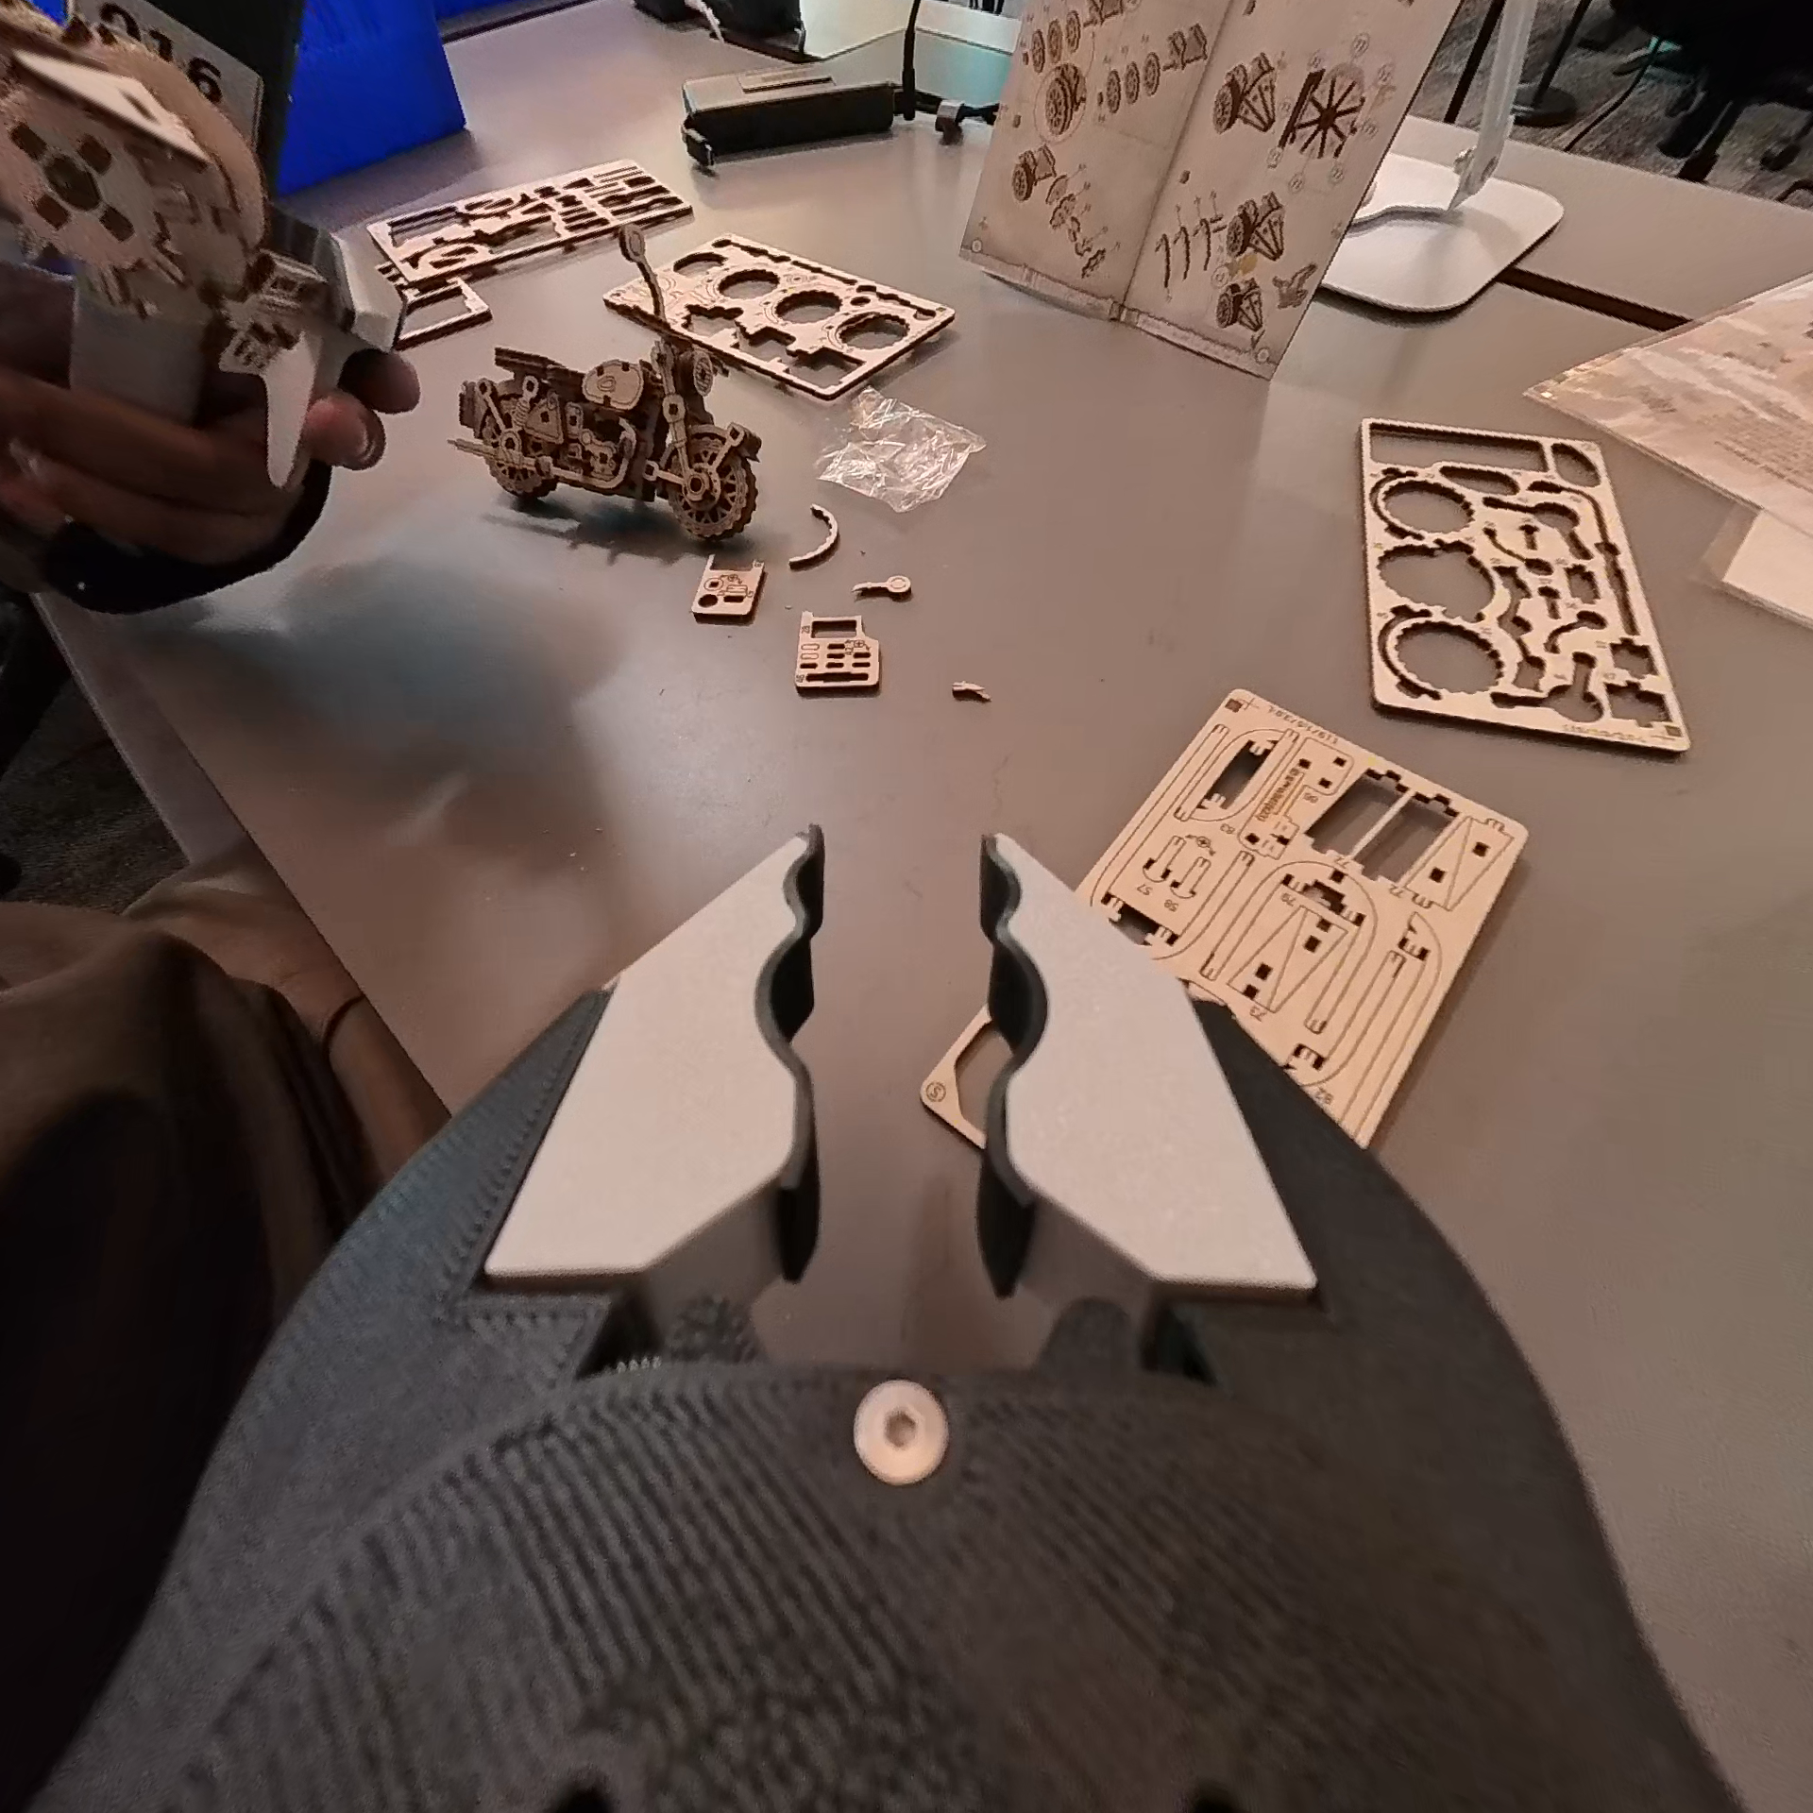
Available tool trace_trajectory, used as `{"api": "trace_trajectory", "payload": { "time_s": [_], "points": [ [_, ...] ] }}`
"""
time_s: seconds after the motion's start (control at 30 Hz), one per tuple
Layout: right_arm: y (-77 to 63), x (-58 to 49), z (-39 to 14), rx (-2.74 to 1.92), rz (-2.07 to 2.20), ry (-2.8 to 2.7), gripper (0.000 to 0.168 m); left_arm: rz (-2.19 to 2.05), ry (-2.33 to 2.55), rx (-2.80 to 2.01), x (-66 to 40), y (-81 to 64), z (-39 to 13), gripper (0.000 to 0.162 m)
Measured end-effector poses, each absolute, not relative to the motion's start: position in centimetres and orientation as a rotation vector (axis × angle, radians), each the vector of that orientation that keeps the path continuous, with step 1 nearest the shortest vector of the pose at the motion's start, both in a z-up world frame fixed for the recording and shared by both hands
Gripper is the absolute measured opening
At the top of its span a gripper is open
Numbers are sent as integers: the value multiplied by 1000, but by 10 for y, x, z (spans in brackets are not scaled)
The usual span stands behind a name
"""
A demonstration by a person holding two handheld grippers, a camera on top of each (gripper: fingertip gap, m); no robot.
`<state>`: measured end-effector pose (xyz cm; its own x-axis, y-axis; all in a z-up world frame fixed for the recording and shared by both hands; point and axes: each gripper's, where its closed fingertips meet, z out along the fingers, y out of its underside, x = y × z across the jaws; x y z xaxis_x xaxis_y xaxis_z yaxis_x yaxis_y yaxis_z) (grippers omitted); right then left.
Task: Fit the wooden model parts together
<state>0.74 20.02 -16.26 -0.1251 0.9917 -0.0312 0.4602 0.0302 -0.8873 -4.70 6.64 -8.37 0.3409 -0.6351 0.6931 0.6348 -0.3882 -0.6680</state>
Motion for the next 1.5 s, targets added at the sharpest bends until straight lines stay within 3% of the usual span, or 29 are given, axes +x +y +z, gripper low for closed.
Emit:
{"api": "trace_trajectory", "payload": {
  "time_s": [1.5],
  "points": [
    [198,8,-164,-1469,1009,-1678,30,-1323,17,-1478,-43,68,-91,55]
  ]
}}
